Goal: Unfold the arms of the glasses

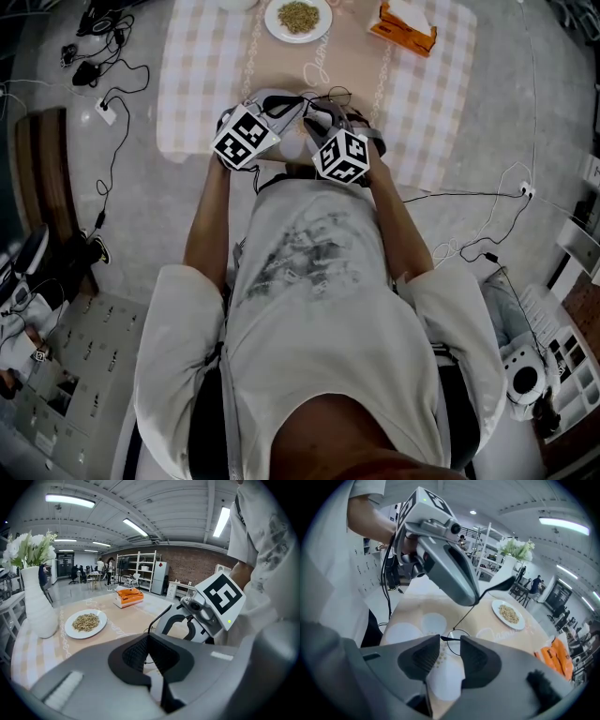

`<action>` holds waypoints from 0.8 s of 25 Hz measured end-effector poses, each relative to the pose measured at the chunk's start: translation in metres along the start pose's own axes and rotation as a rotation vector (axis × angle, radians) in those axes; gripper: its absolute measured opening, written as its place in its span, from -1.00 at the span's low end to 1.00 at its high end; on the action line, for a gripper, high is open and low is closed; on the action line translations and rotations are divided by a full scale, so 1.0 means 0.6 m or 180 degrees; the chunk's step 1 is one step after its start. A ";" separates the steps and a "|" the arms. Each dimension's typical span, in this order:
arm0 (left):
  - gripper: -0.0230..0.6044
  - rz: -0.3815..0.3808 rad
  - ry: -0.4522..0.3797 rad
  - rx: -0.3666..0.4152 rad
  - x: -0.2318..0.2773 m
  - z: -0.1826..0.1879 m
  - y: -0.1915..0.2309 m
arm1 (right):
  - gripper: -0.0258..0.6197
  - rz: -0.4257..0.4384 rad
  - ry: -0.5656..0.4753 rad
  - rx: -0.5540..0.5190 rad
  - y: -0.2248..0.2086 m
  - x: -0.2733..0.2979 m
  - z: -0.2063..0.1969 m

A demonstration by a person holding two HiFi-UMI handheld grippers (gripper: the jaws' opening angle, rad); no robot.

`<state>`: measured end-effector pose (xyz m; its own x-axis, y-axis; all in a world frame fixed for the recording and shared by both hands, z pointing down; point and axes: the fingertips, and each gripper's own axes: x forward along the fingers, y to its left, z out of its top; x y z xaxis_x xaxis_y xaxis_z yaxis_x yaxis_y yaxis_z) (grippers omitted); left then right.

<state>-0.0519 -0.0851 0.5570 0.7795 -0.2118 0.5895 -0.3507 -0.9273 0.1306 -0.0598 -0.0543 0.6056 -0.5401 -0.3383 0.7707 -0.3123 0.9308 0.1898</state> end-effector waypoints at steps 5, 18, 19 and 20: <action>-0.90 -0.0001 -0.0007 0.0000 -0.001 0.003 -0.003 | -0.48 -0.0039 0.0041 -0.0097 0.004 0.005 -0.001; -0.90 -0.0011 -0.0024 -0.0021 -0.002 0.002 -0.009 | -0.63 -0.0130 0.0109 -0.0250 0.009 0.015 0.000; -0.90 -0.0012 -0.0027 -0.0024 -0.002 0.002 -0.010 | -0.66 -0.0143 0.0114 -0.0257 0.009 0.015 0.000; -0.90 -0.0013 -0.0029 -0.0025 -0.002 0.001 -0.010 | -0.67 -0.0151 0.0116 -0.0259 0.009 0.015 0.000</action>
<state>-0.0506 -0.0796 0.5548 0.7855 -0.2109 0.5818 -0.3517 -0.9257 0.1393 -0.0663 -0.0525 0.6133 -0.4968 -0.3785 0.7810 -0.2715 0.9225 0.2744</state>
